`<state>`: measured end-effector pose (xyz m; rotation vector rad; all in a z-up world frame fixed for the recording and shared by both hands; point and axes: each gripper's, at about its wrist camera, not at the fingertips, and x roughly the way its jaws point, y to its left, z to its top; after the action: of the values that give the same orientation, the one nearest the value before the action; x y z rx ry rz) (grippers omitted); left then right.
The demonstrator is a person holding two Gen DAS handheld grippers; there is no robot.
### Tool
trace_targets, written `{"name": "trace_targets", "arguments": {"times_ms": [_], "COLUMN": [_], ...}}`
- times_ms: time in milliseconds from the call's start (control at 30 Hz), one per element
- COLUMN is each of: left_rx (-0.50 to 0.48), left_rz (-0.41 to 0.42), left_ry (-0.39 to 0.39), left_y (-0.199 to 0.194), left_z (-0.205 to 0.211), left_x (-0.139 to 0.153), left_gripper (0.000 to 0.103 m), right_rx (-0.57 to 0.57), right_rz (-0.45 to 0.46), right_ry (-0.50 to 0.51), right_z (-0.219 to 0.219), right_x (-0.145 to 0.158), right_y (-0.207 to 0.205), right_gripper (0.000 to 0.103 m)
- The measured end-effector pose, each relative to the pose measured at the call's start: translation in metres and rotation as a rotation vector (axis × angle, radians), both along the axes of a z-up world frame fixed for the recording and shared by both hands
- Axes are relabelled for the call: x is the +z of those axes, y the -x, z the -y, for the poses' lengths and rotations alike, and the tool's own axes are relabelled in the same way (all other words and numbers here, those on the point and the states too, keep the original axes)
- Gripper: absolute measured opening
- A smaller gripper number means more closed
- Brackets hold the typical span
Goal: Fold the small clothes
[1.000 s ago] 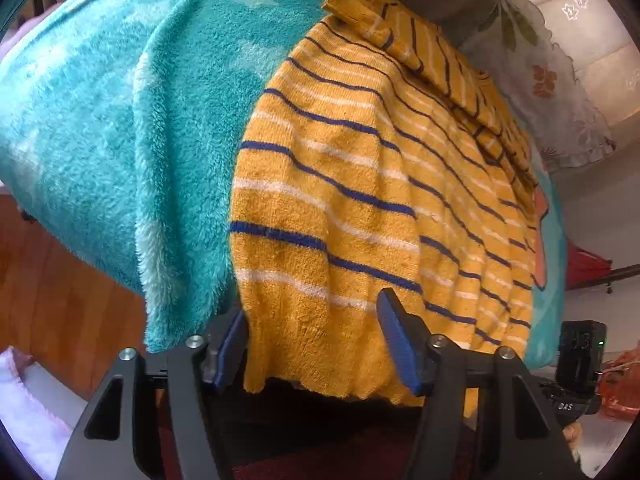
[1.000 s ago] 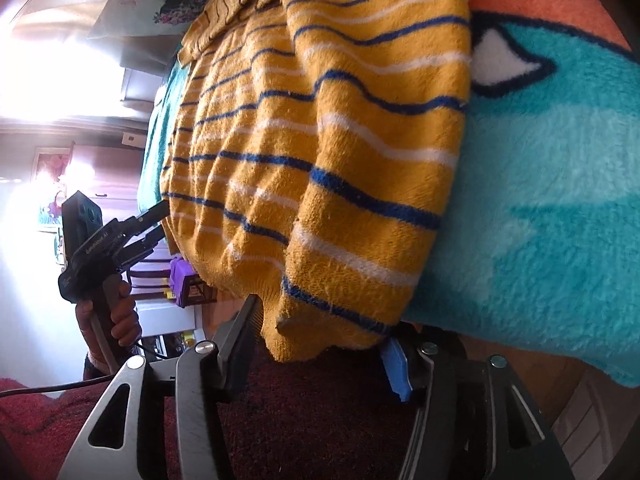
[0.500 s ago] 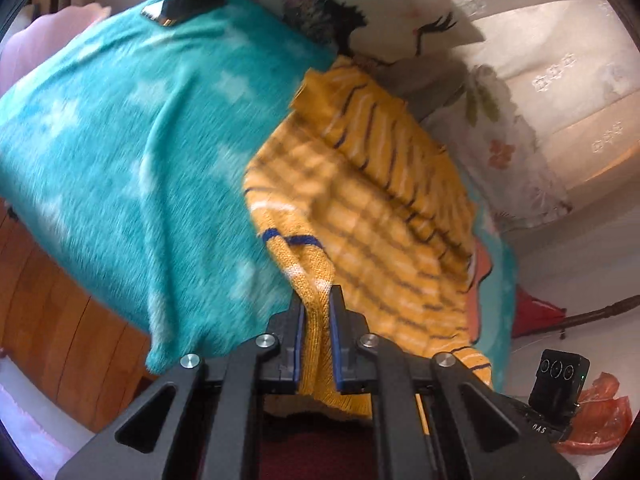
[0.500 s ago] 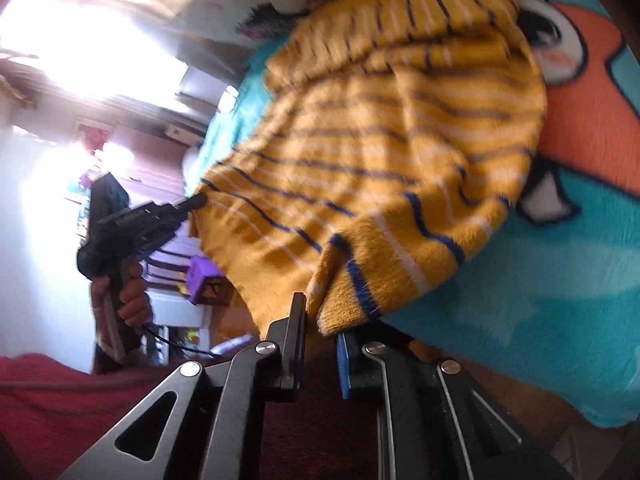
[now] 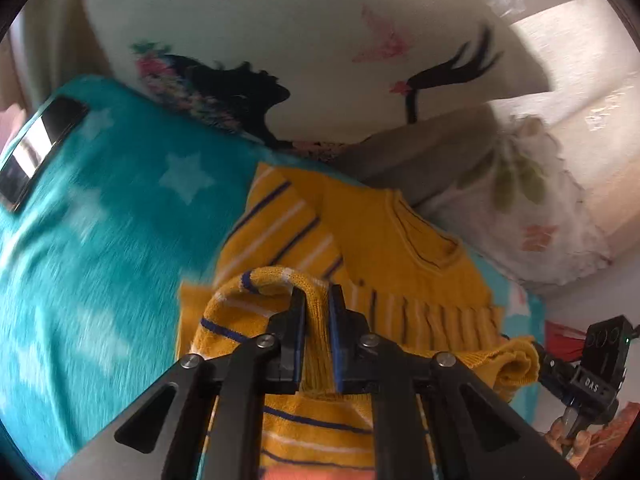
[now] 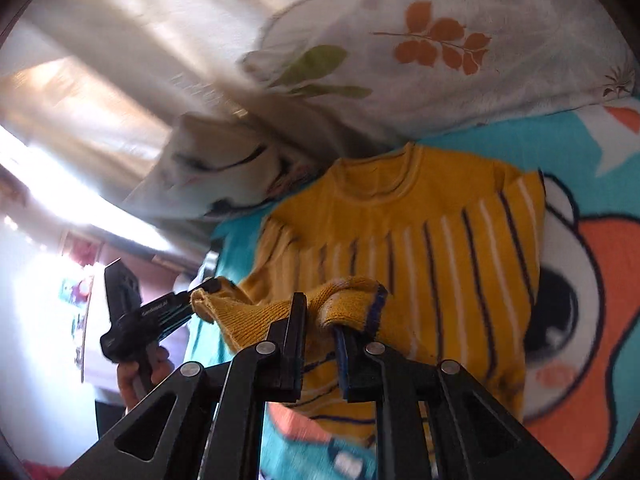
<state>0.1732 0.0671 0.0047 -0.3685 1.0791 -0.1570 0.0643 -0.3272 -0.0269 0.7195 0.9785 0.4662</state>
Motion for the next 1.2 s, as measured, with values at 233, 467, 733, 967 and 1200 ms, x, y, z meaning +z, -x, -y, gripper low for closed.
{"name": "trace_targets", "arguments": {"times_ms": [233,467,733,967,1200], "left_rx": [-0.015,-0.022,-0.154,-0.075,-0.077], "left_rz": [-0.006,-0.003,0.004,-0.111,-0.115], "left_ry": [0.061,0.033,-0.111,-0.203,-0.081], "left_y": [-0.045,-0.034,0.001,-0.053,-0.052], "left_z": [-0.006,-0.020,-0.003,-0.019,-0.045], "left_x": [-0.013,-0.005,-0.015,-0.066,-0.049], "left_gripper": [0.046,0.063,0.063,0.067,0.068], "right_rx": [-0.199,-0.396,-0.132,-0.085,-0.279], "right_rz": [-0.145,-0.096,-0.004,-0.061,-0.102], "right_ry": [0.086,0.065,0.237,0.464,0.497], "right_z": [0.027,0.068,0.002,-0.023,0.033], "right_x": [-0.063,-0.051,-0.023,-0.062,-0.037], "right_y": [-0.074,-0.057,-0.034,-0.067,-0.047], "right_gripper": [0.042,0.063,0.062,0.057,0.060]}}
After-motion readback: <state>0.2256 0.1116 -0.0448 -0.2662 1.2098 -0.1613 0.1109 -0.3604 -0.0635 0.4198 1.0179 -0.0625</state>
